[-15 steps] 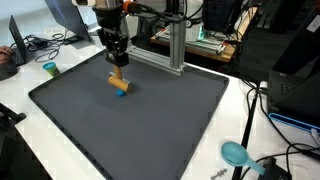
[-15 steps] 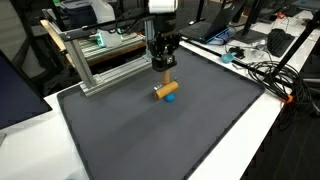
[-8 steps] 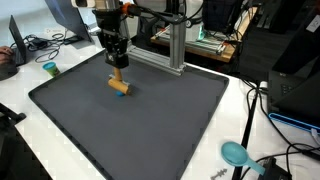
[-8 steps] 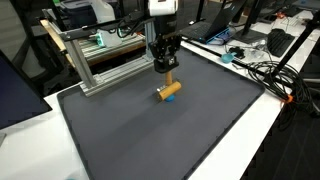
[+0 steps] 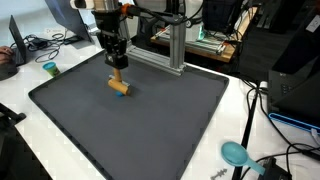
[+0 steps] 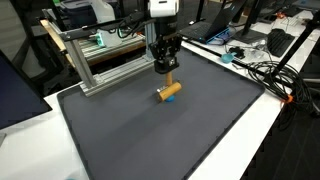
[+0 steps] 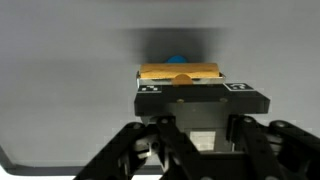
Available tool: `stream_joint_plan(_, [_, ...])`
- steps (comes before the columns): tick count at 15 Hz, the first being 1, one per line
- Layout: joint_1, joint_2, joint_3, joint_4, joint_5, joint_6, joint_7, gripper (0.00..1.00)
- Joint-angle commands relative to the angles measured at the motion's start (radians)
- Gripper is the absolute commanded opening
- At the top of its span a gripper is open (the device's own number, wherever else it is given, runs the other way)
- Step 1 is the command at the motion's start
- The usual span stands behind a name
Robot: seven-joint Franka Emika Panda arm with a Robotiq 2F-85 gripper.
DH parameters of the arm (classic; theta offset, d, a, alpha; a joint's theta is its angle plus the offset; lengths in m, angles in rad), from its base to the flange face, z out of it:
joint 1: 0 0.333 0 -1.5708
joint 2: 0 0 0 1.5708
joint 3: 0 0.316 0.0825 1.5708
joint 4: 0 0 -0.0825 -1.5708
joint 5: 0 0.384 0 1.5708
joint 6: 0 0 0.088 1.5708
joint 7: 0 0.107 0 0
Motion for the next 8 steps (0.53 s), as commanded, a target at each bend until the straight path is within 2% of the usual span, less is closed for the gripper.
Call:
stream_joint_plan(1, [0.006, 0.070, -0.010, 0.047, -0.018, -0.028, 0.020, 0.22])
stream_joint_plan(6, [0.008, 0.093, -0.013, 0.076, -0.031, -0.096, 0.016, 0.22])
stream_joint_plan(8, [-0.008, 0.070, -0.003, 0.066, 0.013, -0.043, -0.001, 0.22])
